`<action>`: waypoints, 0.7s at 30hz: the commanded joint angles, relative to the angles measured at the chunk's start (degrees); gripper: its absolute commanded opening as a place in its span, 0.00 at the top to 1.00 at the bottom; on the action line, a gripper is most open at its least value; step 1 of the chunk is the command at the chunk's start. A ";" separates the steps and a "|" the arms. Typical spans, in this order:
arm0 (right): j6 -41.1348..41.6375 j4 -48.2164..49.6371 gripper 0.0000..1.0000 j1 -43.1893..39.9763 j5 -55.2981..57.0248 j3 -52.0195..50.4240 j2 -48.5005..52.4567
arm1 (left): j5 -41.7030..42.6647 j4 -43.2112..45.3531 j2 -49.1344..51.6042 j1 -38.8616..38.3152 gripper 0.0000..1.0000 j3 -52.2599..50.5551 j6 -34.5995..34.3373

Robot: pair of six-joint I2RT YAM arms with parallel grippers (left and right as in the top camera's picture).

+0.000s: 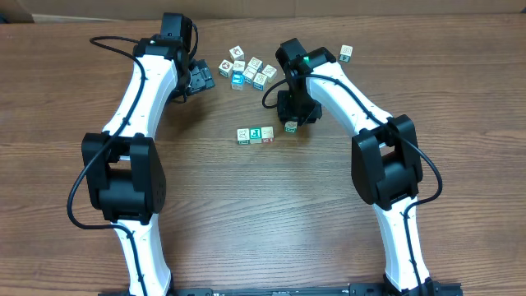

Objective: Form a horizontal line
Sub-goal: 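Carry the cow-picture block down to the right end of the row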

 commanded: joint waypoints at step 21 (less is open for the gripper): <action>-0.20 -2.23 0.69 -0.24 -3.17 -0.22 -1.16 | -0.57 -0.11 0.81 -0.07 0.00 1.07 0.90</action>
